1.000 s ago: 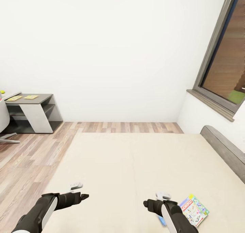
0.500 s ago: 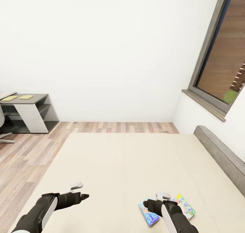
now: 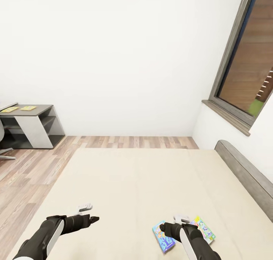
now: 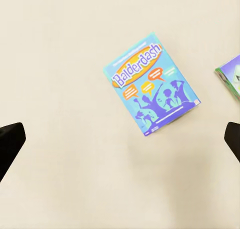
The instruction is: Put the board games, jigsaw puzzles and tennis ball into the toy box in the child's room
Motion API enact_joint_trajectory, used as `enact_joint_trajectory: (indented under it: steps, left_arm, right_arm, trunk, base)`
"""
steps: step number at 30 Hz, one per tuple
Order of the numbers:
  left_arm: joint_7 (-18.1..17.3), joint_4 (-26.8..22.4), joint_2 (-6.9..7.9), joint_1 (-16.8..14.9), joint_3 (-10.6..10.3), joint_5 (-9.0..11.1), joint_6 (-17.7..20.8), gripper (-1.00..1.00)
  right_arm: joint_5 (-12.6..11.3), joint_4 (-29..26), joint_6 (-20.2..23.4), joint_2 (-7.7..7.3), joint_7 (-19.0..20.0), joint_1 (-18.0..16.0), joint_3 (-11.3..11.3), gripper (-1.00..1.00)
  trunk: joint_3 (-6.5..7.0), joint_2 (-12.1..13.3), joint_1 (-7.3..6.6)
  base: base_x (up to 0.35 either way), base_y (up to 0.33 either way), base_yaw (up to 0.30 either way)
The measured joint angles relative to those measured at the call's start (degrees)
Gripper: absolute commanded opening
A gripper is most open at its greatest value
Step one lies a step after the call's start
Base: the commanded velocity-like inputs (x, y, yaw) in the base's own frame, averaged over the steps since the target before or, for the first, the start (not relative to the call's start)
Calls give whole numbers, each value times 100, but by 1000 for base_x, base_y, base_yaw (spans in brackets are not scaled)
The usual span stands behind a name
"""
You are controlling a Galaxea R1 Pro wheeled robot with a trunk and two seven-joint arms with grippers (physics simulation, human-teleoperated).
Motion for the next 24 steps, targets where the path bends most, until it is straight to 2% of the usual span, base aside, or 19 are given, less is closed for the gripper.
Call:
enact_joint_trajectory:
  steps: [24]
  left_arm:
    - [0, 0, 0, -1, 0, 0, 0, 100]
  right_arm:
    - [0, 1, 0, 0, 1, 0, 0, 100]
  trunk:
    - [0, 0, 0]
  base:
    - [0, -1, 0]
